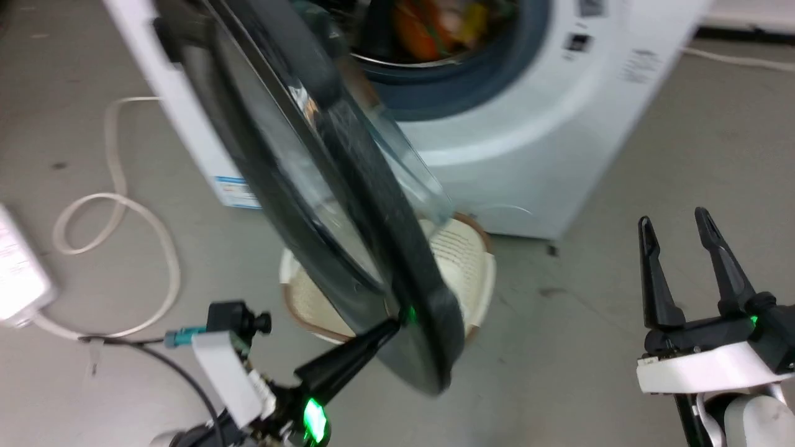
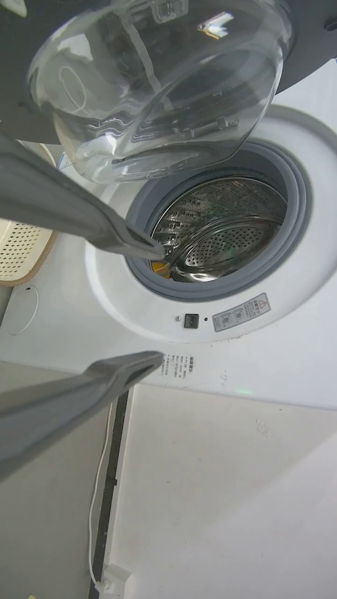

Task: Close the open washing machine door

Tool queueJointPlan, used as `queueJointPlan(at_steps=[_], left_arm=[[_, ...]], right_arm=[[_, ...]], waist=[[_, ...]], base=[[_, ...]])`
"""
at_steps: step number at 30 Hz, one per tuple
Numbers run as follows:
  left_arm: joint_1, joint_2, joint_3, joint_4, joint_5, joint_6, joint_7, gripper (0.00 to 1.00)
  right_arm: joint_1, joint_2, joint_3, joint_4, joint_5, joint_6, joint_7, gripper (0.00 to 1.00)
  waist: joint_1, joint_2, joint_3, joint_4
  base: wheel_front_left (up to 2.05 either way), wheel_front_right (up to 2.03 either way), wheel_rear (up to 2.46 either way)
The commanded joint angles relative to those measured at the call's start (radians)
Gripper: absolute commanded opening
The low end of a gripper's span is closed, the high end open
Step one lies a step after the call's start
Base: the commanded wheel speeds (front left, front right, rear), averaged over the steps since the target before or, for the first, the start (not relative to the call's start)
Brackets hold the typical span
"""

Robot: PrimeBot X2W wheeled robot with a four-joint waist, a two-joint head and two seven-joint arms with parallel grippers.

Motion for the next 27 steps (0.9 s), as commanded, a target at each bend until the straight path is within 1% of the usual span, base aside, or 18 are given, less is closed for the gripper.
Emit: queueJointPlan(at_steps=[1,4,8,11,14,16,18,20,24,27], left_arm=[[-0.027,0.000,-0.012,0.009,0.000,-0.008,-0.014,0.00],[-0.088,0.000,-0.048,0.043,-0.003,-0.025,-0.058,0.00],[-0.184,0.000,-0.064,0.089,-0.026,-0.038,-0.151,0.00],[-0.272,0.000,-0.074,0.144,-0.027,-0.045,-0.233,0.00],[-0.379,0.000,-0.057,0.225,-0.035,-0.049,-0.376,0.00],[-0.452,0.000,-0.047,0.287,-0.066,-0.054,-0.475,0.00],[-0.514,0.000,-0.045,0.346,-0.074,-0.066,-0.551,0.00],[-0.560,0.000,-0.056,0.396,-0.069,-0.080,-0.595,0.00],[-0.593,0.000,-0.091,0.462,-0.080,-0.102,-0.626,0.00],[-0.574,0.000,-0.112,0.479,-0.072,-0.112,-0.629,0.00]], right_arm=[[-0.016,0.003,-0.003,-0.005,0.005,0.001,-0.005,1.00],[-0.022,0.003,-0.005,-0.003,0.029,0.001,-0.005,1.00],[-0.034,0.004,-0.001,0.002,0.064,0.001,-0.005,1.00],[-0.035,0.004,-0.005,0.004,0.087,0.001,-0.005,1.00],[-0.036,0.004,0.004,0.011,0.105,0.001,-0.005,1.00],[-0.036,0.004,0.014,0.015,0.117,0.001,-0.005,1.00],[-0.034,0.004,0.026,0.018,0.127,0.001,-0.005,1.00],[-0.030,0.004,0.033,0.017,0.135,0.001,-0.005,1.00],[-0.020,0.004,0.055,0.013,0.138,0.001,-0.005,1.00],[-0.015,0.004,0.065,0.006,0.131,0.001,-0.005,1.00]], waist=[[-0.0001,-0.0001,0.060,-0.101],[-0.0001,-0.0001,0.090,-0.179],[-0.0001,-0.0001,0.129,-0.291],[-0.0001,-0.0001,0.146,-0.354],[-0.0001,-0.0001,0.154,-0.408],[-0.0001,-0.0001,0.153,-0.434],[-0.0001,-0.0001,0.149,-0.452],[-0.0001,-0.0001,0.143,-0.455],[-0.0001,-0.0001,0.124,-0.433],[-0.0001,-0.0001,0.107,-0.395]], base=[[0.00,0.00,0.00],[0.00,0.00,0.00],[0.00,0.00,0.00],[0.00,0.00,0.00],[0.00,0.00,0.00],[0.00,0.00,0.00],[0.00,0.00,0.00],[0.00,0.00,0.00],[0.00,0.00,0.00],[0.00,0.00,0.00]])
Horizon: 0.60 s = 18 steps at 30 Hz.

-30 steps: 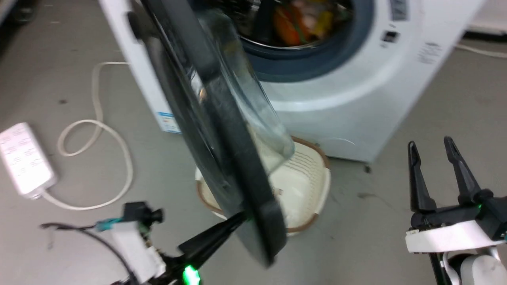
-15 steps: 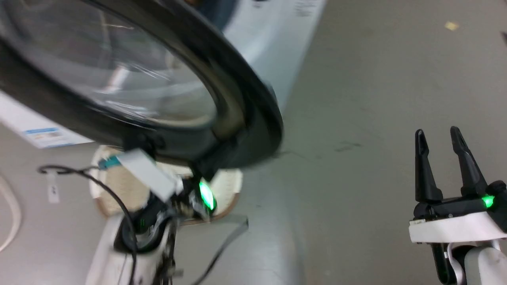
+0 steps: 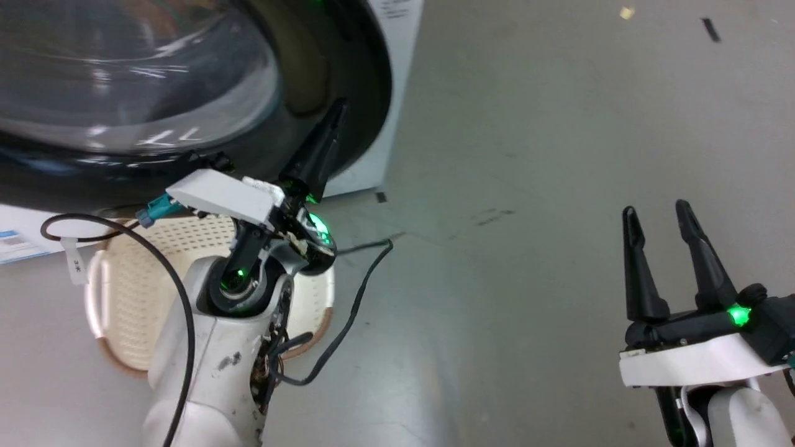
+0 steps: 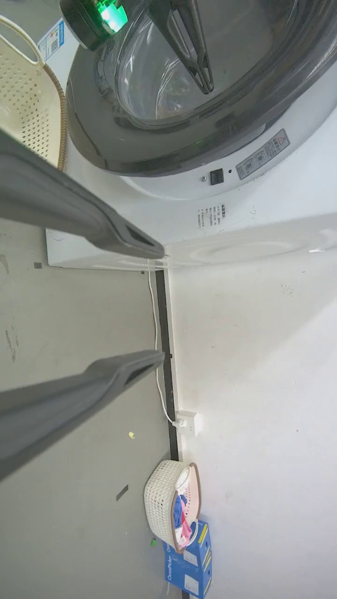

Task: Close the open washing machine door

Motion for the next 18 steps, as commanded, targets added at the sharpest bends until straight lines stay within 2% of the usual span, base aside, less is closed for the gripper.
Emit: queueJointPlan(at_steps=[1,6,7,8,13,17,18], left_arm=[[0.024,0.005,-0.008,0.000,0.015,-0.010,-0.001,0.00],[0.148,0.026,-0.046,-0.132,0.121,-0.012,-0.008,0.00],[0.184,0.038,-0.055,-0.172,0.157,-0.012,-0.020,0.38],[0.221,0.053,-0.063,-0.209,0.198,-0.012,-0.039,0.98],[0.369,0.171,-0.111,-0.327,0.456,-0.013,-0.210,1.00],[0.428,0.327,-0.189,-0.305,0.799,-0.013,-0.425,1.00],[0.448,0.333,-0.164,-0.271,0.933,0.020,-0.474,1.00]], right_arm=[[0.011,0.002,0.002,-0.007,-0.005,0.001,-0.005,1.00],[0.018,0.002,0.014,-0.013,-0.032,0.001,-0.005,1.00],[0.021,0.002,0.015,-0.014,-0.038,0.001,-0.005,1.00],[0.024,0.002,0.016,-0.015,-0.044,0.001,-0.005,1.00],[0.050,0.002,0.027,-0.012,-0.074,0.001,-0.005,1.00],[0.068,0.002,0.042,-0.005,-0.091,0.001,-0.005,1.00],[0.079,0.002,0.041,-0.003,-0.096,0.001,-0.005,1.00]], waist=[[-0.0001,-0.0001,-0.024,0.040],[-0.0001,-0.0001,-0.068,0.122],[-0.0001,-0.0001,-0.078,0.141],[-0.0001,-0.0001,-0.089,0.158],[-0.0001,-0.0001,-0.138,0.242],[-0.0001,-0.0001,-0.179,0.291],[-0.0001,-0.0001,-0.195,0.315]], base=[[0.00,0.00,0.00],[0.00,0.00,0.00],[0.00,0.00,0.00],[0.00,0.00,0.00],[0.00,0.00,0.00],[0.00,0.00,0.00],[0.00,0.00,0.00]])
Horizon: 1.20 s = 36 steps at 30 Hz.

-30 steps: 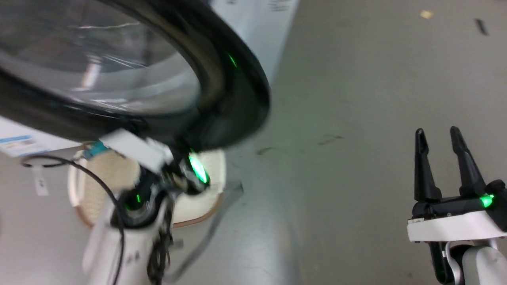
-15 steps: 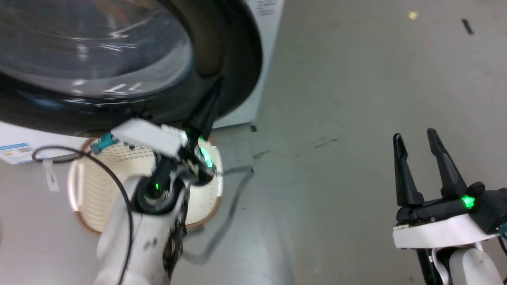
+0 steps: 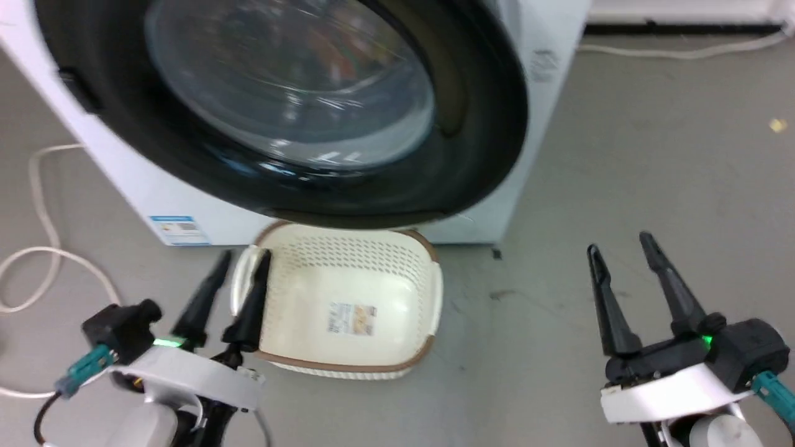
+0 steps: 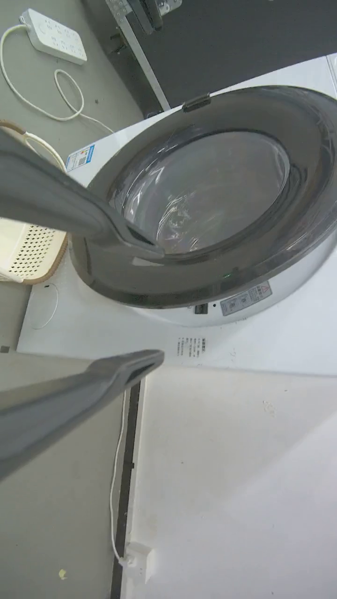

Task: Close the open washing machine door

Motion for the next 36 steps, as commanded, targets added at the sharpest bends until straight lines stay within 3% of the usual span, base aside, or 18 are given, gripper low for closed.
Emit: queueJointPlan(at_steps=[1,5,8,9,14,18,19,21,25,30,36], left_arm=[[0.017,-0.030,0.027,-0.002,0.051,0.023,-0.013,1.00],[0.069,-0.101,0.137,-0.085,0.293,0.079,-0.016,1.00],[0.111,-0.140,0.186,-0.122,0.389,0.096,-0.016,1.00],[0.150,-0.175,0.227,-0.150,0.464,0.103,-0.016,1.00],[0.211,-0.216,0.279,-0.170,0.618,0.098,-0.016,1.00],[0.216,-0.230,0.288,-0.168,0.672,0.083,-0.016,1.00],[0.210,-0.240,0.290,-0.165,0.694,0.071,-0.016,1.00],[0.205,-0.245,0.291,-0.165,0.701,0.065,-0.016,1.00],[0.179,-0.263,0.287,-0.154,0.722,0.043,-0.016,1.00],[0.130,-0.280,0.257,-0.124,0.737,0.018,-0.016,1.00],[0.080,-0.299,0.241,-0.117,0.746,0.003,-0.016,1.00]], right_arm=[[0.021,0.001,0.002,0.006,-0.009,0.001,-0.005,1.00],[0.043,0.001,0.028,0.018,-0.029,0.001,-0.005,1.00],[0.049,0.001,0.036,0.022,-0.029,0.001,-0.005,1.00],[0.054,0.001,0.043,0.028,-0.026,0.001,-0.005,1.00],[0.056,0.001,0.049,0.039,-0.029,0.001,-0.005,1.00],[0.054,0.001,0.046,0.047,-0.048,0.001,-0.005,1.00],[0.052,0.001,0.054,0.054,-0.064,0.001,-0.005,0.06],[0.048,0.001,0.056,0.052,-0.064,0.001,-0.005,0.00],[-0.003,-0.013,0.091,0.055,-0.099,0.001,-0.005,0.00],[-0.141,-0.102,0.152,0.097,-0.101,0.001,0.000,0.00],[-0.348,-0.228,0.187,0.165,0.000,0.001,0.074,0.00]], waist=[[0.0001,-0.0001,-0.046,0.054],[0.0001,-0.0001,-0.059,0.087],[0.0001,-0.0001,-0.063,0.097],[0.0001,-0.0001,-0.064,0.105],[0.0001,-0.0001,-0.055,0.119],[0.0001,-0.0001,-0.040,0.129],[0.0001,-0.0001,-0.029,0.137],[0.0001,-0.0001,-0.021,0.141],[0.0001,-0.0001,0.032,0.163],[0.0001,-0.0001,0.114,0.202],[0.0001,-0.0001,0.201,0.247]], base=[[0.00,0.00,0.00],[0.00,0.00,0.00],[0.00,0.00,0.00],[0.00,0.00,0.00],[0.00,0.00,0.00],[0.00,0.00,0.00],[0.00,0.00,0.00],[0.00,0.00,0.00],[0.00,0.00,0.00],[0.00,0.00,0.00],[0.00,0.00,0.00]])
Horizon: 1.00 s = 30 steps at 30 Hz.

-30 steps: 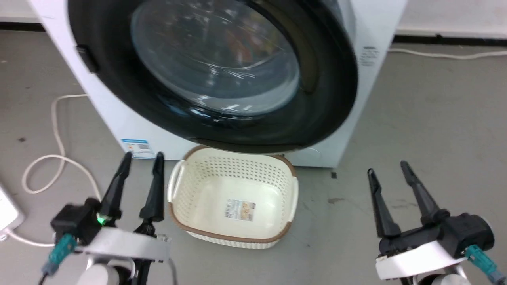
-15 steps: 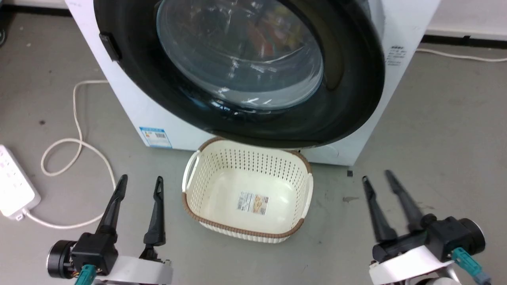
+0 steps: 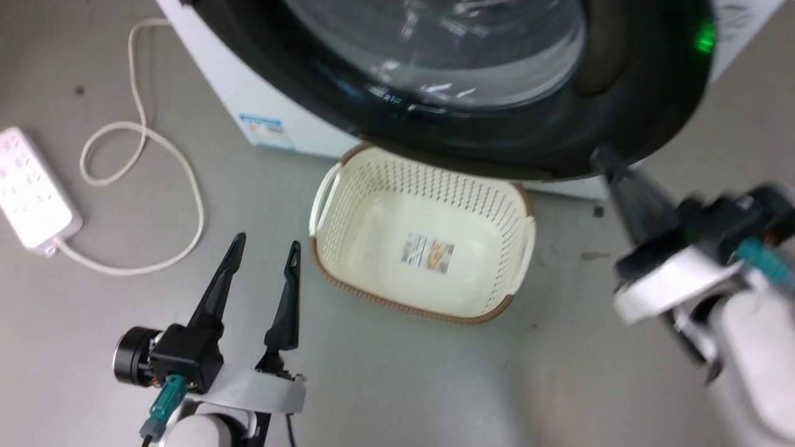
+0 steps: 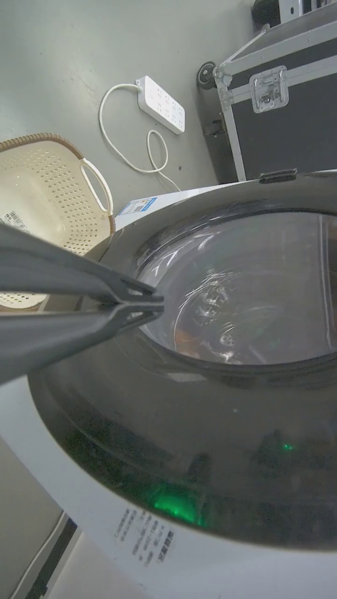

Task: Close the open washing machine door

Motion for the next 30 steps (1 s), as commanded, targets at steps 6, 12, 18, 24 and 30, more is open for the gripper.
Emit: queueJointPlan(at_steps=[6,12,18,24,30], left_arm=[[-0.047,-0.016,-0.010,0.003,0.009,-0.012,-0.005,1.00],[-0.072,-0.026,-0.015,0.006,0.012,-0.017,-0.005,1.00],[-0.085,-0.034,-0.005,0.011,0.015,-0.016,-0.005,1.00],[-0.086,-0.039,-0.003,0.017,0.017,-0.017,-0.005,1.00],[-0.075,-0.042,0.005,0.025,0.018,-0.018,-0.005,1.00]], right_arm=[[-0.176,-0.100,0.011,0.079,0.105,-0.001,0.062,0.00],[-0.315,-0.141,-0.019,0.173,0.155,-0.001,0.104,0.00],[-0.430,-0.148,-0.063,0.261,0.141,-0.001,0.141,0.00],[-0.465,-0.130,-0.091,0.312,0.116,-0.001,0.125,0.00],[-0.401,-0.098,-0.082,0.339,0.120,-0.001,0.058,0.81]], waist=[[-0.0002,-0.0001,0.081,0.060],[-0.0002,-0.0001,0.108,0.077],[-0.0002,-0.0001,0.124,0.083],[-0.0002,-0.0001,0.114,0.079],[-0.0002,-0.0001,0.052,0.056]], base=[[0.00,0.00,0.00],[0.00,0.00,0.00],[0.00,0.00,0.00],[0.00,0.00,0.00],[0.00,0.00,0.00]])
